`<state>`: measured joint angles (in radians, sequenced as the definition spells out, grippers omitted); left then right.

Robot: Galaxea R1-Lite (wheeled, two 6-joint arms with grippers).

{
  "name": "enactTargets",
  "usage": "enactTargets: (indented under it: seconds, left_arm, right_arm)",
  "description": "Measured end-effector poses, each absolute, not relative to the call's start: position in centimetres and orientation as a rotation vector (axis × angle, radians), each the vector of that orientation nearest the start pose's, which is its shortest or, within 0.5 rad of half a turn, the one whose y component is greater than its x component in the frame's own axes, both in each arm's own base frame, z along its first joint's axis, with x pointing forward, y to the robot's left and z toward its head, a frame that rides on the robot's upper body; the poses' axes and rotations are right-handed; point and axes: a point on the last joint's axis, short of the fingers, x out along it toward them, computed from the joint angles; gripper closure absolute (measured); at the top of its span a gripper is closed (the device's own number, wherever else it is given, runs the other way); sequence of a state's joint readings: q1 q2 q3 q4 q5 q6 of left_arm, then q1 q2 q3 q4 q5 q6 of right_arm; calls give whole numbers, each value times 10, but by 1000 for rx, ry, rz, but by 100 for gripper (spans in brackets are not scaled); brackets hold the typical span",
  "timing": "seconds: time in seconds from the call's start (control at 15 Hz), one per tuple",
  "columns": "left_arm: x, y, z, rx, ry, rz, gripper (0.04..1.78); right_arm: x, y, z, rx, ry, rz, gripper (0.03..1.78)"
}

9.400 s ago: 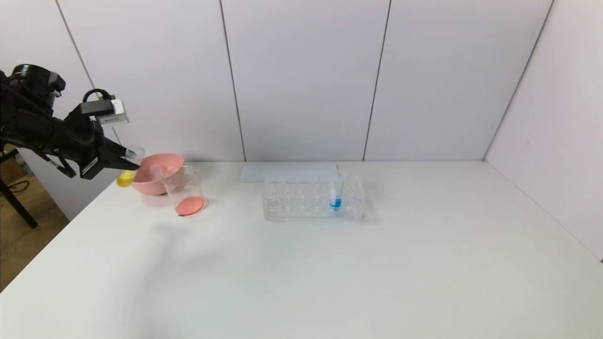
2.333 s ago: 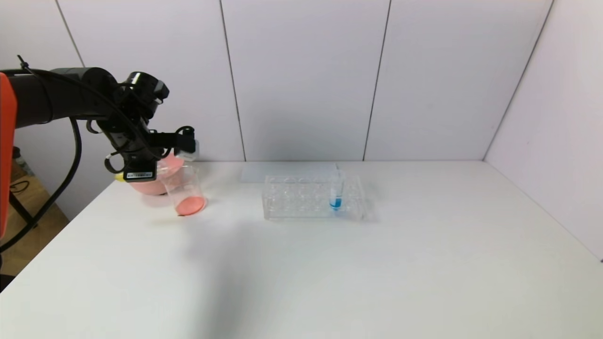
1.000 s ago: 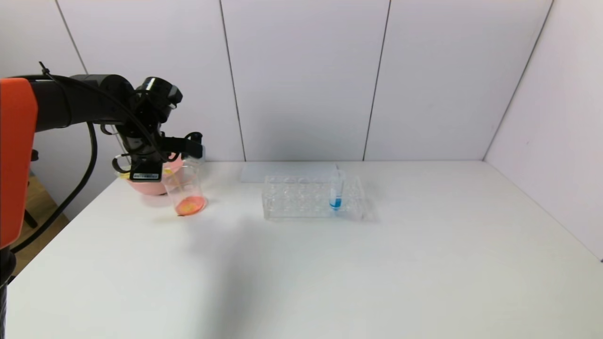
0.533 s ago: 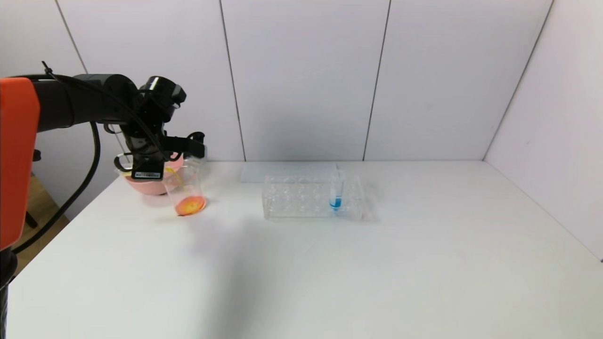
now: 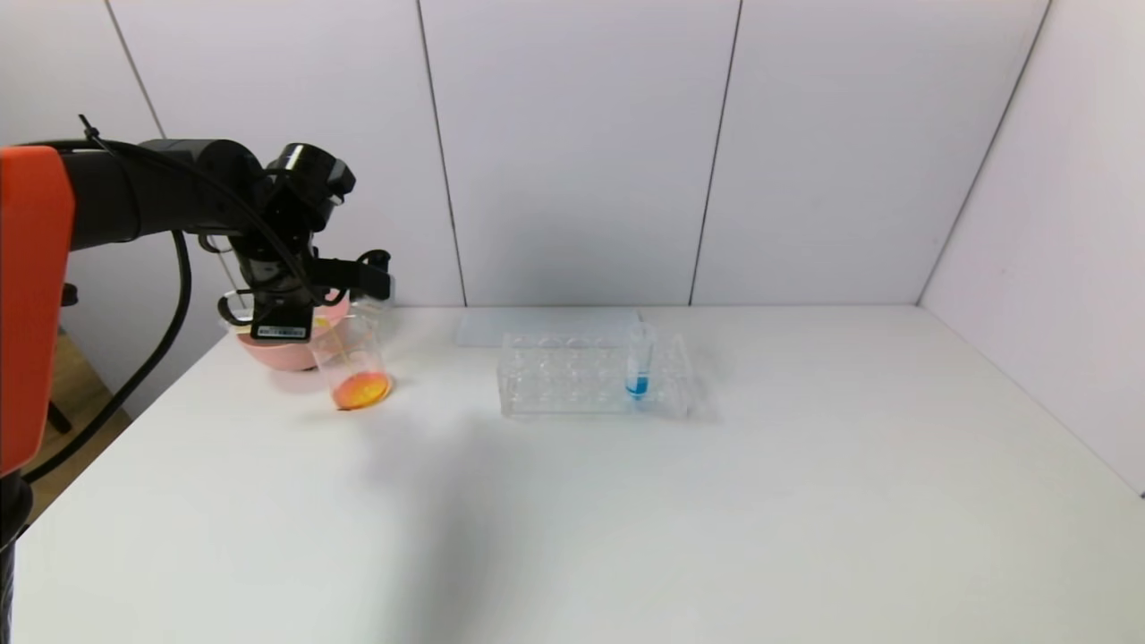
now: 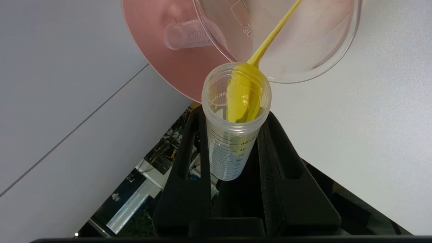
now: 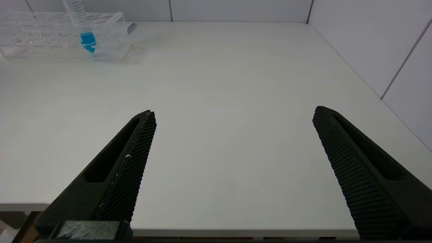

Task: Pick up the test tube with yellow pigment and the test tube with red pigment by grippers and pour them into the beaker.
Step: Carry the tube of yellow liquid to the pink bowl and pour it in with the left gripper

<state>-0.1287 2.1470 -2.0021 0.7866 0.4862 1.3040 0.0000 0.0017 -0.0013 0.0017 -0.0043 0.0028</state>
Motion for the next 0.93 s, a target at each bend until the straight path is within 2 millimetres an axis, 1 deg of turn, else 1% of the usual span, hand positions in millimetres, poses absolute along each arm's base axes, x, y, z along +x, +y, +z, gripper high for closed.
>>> enactTargets:
  seconds: [0.93]
  left_arm:
    - [399,-44,227,1465,984,-343,139]
  right_arm:
    - [-23,0,76,3,2,-4,11]
